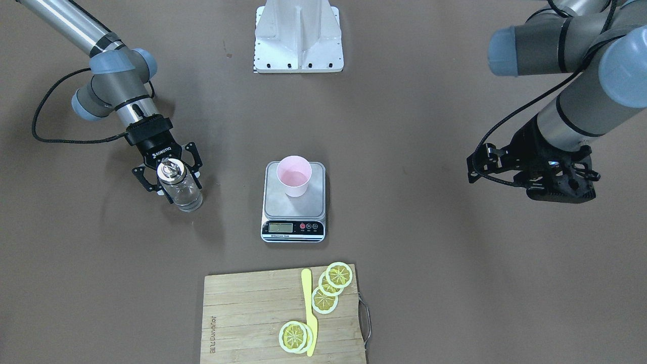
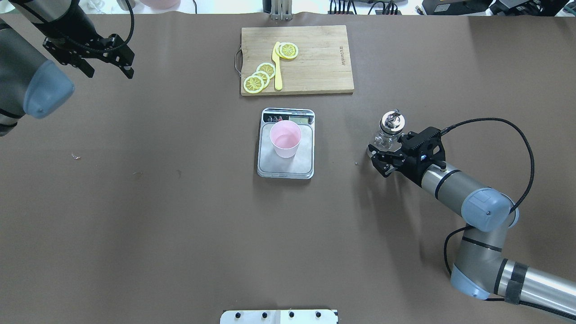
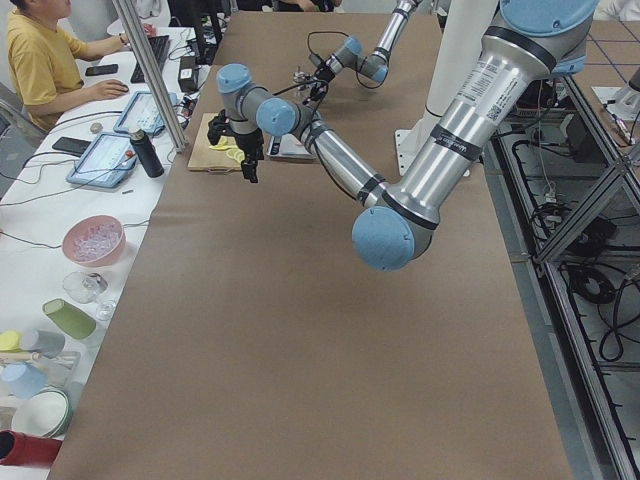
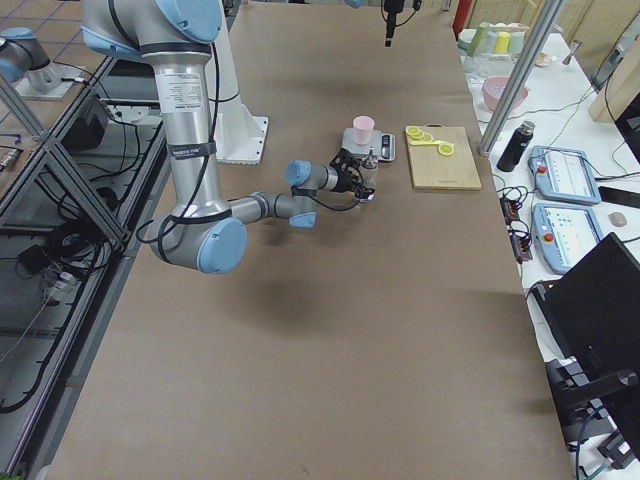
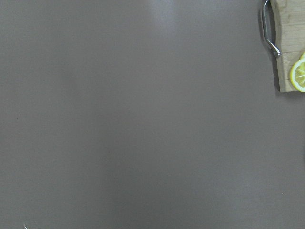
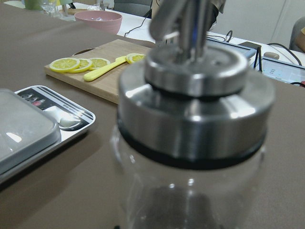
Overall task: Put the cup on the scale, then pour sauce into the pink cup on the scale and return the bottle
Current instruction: 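Lift the glass bottle with the right gripper toward the scale, then tilt the bottle spout over the pink cup with the right gripper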
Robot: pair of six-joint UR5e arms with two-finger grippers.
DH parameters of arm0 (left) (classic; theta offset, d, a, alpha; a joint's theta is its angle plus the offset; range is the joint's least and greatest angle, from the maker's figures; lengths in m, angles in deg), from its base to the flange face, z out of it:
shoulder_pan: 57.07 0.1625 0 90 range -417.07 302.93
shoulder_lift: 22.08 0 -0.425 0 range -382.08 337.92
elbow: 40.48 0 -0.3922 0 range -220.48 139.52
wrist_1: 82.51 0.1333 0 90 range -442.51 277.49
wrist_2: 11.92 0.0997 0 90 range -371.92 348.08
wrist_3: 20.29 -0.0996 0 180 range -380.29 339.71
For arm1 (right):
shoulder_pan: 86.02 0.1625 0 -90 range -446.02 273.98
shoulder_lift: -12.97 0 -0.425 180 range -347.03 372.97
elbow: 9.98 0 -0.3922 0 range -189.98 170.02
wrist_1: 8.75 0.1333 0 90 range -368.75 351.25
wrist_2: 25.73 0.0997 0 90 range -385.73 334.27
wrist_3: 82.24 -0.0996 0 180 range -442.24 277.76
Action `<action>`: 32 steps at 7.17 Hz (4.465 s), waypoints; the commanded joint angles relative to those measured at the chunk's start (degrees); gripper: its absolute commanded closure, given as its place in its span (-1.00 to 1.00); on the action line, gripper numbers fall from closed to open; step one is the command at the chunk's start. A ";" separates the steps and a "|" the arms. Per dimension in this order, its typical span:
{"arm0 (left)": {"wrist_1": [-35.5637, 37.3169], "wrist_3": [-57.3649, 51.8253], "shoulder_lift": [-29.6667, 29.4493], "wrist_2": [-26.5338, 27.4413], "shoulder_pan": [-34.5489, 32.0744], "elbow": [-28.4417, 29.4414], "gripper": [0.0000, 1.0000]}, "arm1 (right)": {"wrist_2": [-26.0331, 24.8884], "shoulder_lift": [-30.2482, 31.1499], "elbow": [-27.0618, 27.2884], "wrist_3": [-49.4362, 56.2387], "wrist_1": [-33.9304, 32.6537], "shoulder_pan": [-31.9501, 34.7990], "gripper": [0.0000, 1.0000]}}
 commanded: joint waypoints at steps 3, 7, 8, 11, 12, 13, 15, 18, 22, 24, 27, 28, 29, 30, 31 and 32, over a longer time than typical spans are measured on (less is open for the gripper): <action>0.00 0.00 0.00 0.00 -0.01 0.03 -0.89 | 0.13 1.41 11.73 0.08 -13.75 0.60 0.63; -0.09 -9.11 3.50 -0.09 -1.58 -1.11 -0.91 | -0.48 0.55 29.03 5.43 -46.34 0.69 0.66; 0.00 -12.80 4.47 -0.26 -2.81 -1.02 -0.92 | -0.92 0.02 29.23 7.88 -48.75 0.60 0.66; -0.18 -26.76 10.44 -0.35 -7.29 -0.85 -0.93 | -3.99 -3.91 29.67 17.53 -58.04 0.77 0.66; -0.61 -31.51 12.98 -0.44 -9.04 -0.76 -0.93 | -6.35 -6.73 30.11 20.27 -64.61 0.43 0.66; -0.88 -35.64 14.83 -0.53 -10.71 -0.76 -0.92 | -8.55 -10.50 30.20 22.47 -72.16 0.07 0.66; -1.14 -41.29 16.95 -0.70 -13.18 -0.76 -0.91 | -13.38 -14.22 30.38 24.24 -81.78 -1.94 0.66; -2.02 -43.15 18.54 -0.70 -14.33 -0.85 -0.91 | -18.05 -15.71 30.20 27.57 -90.50 -3.18 0.67; -2.02 -44.46 19.07 -0.70 -14.42 -0.85 -0.91 | -20.16 -23.61 23.81 27.68 -98.78 -3.36 0.67; -2.02 -47.37 20.30 -0.70 -15.03 -0.76 -0.92 | -22.27 -24.16 21.15 28.11 -99.04 -3.88 0.68; -7.24 -54.92 23.18 -0.70 -18.19 2.65 -0.92 | -24.64 -24.68 17.56 30.31 -99.04 -4.85 0.69; -13.39 -54.76 23.99 -0.79 -18.38 5.80 -0.92 | -25.09 -26.16 15.46 30.49 -99.48 -5.11 0.68; -14.14 -54.67 23.99 -0.79 -18.55 6.79 -0.92 | -25.88 -26.87 15.35 30.49 -101.92 -5.38 0.68; -14.15 -54.67 23.99 -0.79 -18.64 6.89 -0.92 | -25.97 -27.32 15.35 30.49 -103.16 -5.55 0.69; -14.15 -54.67 23.99 -0.79 -18.64 6.89 -0.92 | -26.06 -27.41 15.35 30.58 -104.31 -5.55 0.69; -14.15 -54.67 23.99 -0.88 -18.81 6.89 -0.92 | -27.10 -28.54 15.26 30.58 -106.06 -5.82 0.68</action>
